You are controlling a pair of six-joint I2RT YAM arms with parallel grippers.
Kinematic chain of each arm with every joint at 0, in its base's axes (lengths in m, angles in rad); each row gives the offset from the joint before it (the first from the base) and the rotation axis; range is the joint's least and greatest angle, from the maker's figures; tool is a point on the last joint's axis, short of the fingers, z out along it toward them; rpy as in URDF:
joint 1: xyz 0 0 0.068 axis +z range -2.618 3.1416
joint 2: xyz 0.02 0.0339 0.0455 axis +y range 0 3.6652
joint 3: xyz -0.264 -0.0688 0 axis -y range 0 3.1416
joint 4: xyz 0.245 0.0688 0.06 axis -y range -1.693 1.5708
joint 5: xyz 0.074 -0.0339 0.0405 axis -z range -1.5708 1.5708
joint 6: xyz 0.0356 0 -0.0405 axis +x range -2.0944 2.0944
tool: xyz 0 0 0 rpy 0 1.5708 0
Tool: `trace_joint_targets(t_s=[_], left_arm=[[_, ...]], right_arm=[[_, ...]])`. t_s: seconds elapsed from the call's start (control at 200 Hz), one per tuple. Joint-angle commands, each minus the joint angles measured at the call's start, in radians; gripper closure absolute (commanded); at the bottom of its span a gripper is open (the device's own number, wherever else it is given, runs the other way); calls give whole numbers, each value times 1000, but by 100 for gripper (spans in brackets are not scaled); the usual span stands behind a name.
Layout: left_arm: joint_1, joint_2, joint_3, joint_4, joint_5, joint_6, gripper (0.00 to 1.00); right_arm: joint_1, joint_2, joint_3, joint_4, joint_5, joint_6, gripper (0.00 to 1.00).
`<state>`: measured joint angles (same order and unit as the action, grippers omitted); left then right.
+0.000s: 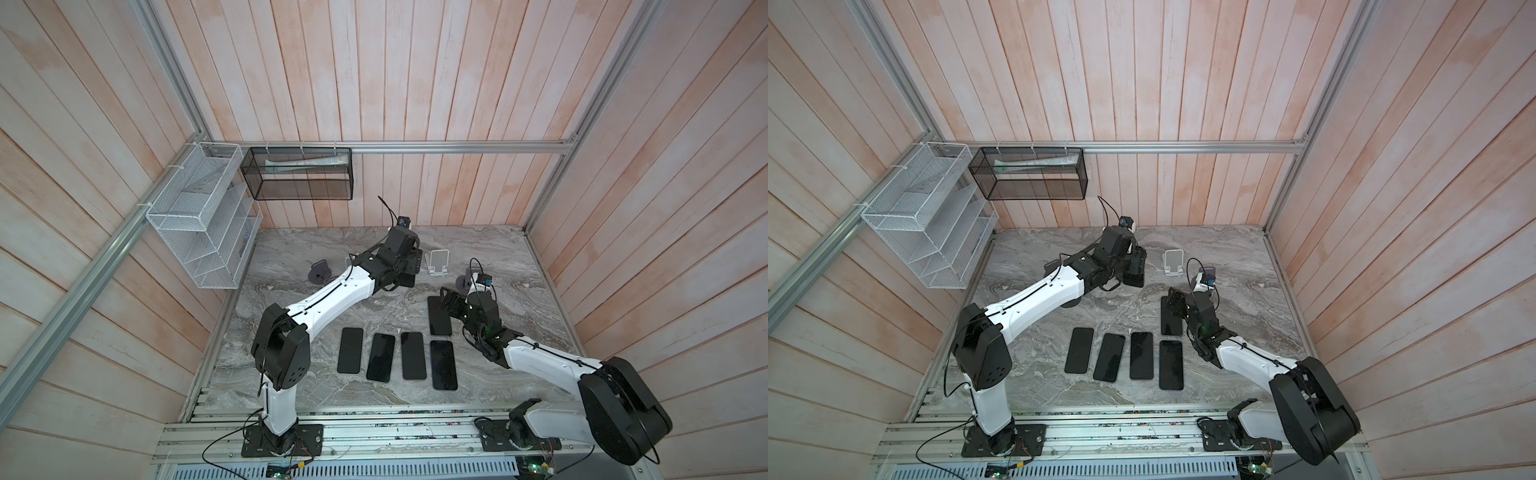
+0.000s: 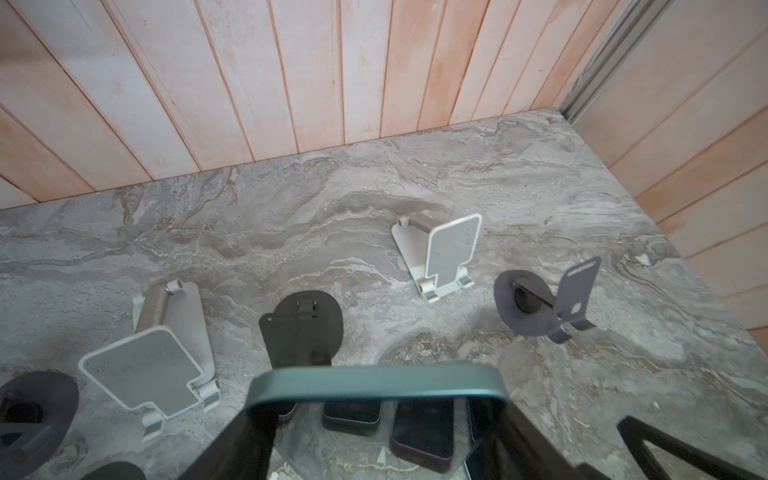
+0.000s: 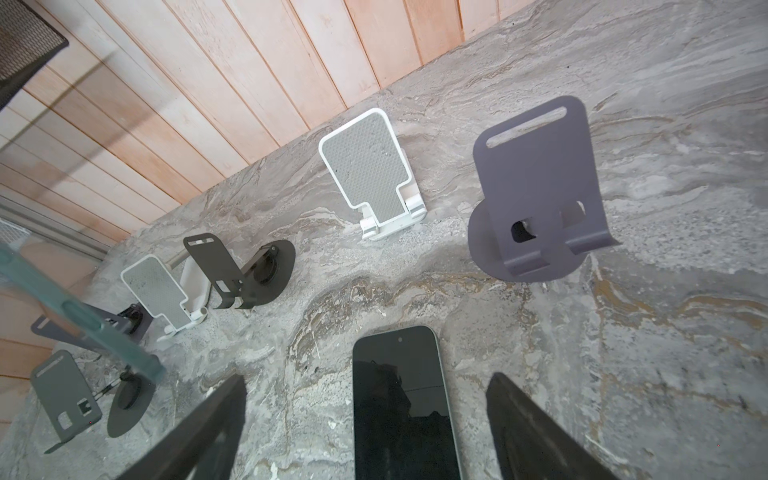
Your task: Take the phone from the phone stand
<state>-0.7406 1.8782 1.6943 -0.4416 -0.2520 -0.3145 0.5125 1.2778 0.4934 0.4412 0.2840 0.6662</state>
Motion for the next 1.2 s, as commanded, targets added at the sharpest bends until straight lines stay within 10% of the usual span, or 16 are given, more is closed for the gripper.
trace_joint_targets(t_s=[0.0, 1.195], left_arm=[[-28, -45, -24, 10, -24, -49, 38], [-135, 128, -86, -52, -73, -245, 41]], right_arm=[[-4, -47, -22, 2, 55, 24, 9], [-4, -71, -41, -11, 113, 76, 8]])
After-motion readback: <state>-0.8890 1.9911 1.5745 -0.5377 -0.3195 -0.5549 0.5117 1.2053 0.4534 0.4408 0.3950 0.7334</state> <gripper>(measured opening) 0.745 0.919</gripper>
